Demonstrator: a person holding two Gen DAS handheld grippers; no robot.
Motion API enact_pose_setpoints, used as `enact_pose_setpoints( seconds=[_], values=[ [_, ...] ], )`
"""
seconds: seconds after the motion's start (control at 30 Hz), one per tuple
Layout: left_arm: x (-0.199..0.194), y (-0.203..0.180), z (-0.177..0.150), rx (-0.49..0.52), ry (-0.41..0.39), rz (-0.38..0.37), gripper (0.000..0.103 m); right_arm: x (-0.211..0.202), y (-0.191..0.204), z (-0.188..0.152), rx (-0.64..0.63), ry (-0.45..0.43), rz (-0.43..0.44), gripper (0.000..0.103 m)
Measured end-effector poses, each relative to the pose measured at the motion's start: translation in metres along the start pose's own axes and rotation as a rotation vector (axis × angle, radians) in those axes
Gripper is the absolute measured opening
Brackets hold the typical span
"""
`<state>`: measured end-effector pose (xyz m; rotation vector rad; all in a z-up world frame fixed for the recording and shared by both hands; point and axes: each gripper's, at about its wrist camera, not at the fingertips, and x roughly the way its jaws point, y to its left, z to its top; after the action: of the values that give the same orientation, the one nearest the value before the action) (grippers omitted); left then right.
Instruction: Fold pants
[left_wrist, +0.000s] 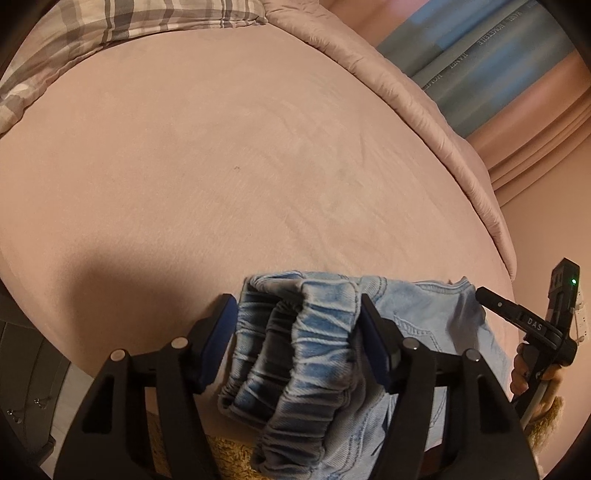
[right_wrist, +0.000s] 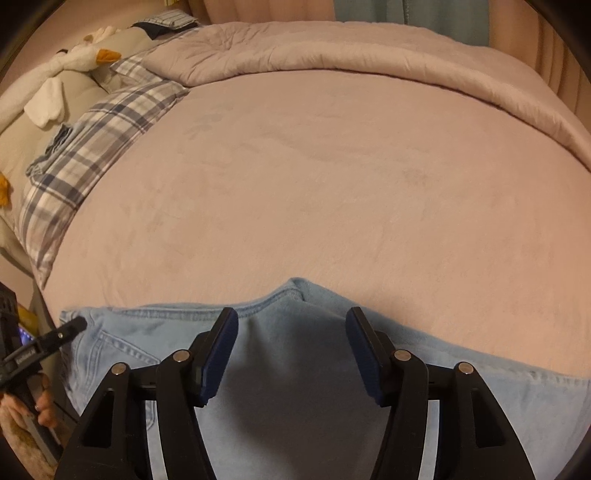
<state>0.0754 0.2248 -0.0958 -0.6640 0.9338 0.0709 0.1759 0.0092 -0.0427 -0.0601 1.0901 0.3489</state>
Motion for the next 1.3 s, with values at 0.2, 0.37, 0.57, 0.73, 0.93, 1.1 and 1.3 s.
enact_pose_setpoints(
  seconds=[0.2, 0.37, 0.57, 0.73, 0.93, 1.1, 1.3],
  values=[
    [-0.006, -0.003, -0.001, 0.046, -0.042, 0.026, 0.050, 0.024, 0.003, 0.000, -0.058, 0.073, 0.008, 0.060],
    [-0.002, -0.011, 0.001, 0.086, -0.088, 0.063, 0.042, 0.031, 0.008, 0.001, -0.089, 0.055, 0.057, 0.012],
    [0.008, -0.012, 0.009, 0.089, -0.088, 0.086, 0.040, 0.007, 0.007, 0.014, -0.014, -0.047, 0.093, 0.007],
    [0.012, -0.012, 0.011, 0.104, -0.072, 0.120, 0.045, 0.039, 0.008, 0.009, 0.002, 0.008, 0.046, 0.006],
    [0.006, -0.003, 0.013, 0.014, -0.040, 0.068, 0.052, 0.049, 0.018, 0.012, -0.022, -0.007, -0.036, 0.005],
    [-0.019, -0.018, 0.010, 0.025, -0.069, 0.079, 0.050, 0.045, 0.016, 0.011, -0.035, -0.020, -0.047, 0.005],
    [-0.068, -0.041, -0.001, 0.049, -0.173, 0.022, 0.071, 0.009, 0.008, 0.003, -0.061, -0.101, -0.141, 0.050]
  ],
)
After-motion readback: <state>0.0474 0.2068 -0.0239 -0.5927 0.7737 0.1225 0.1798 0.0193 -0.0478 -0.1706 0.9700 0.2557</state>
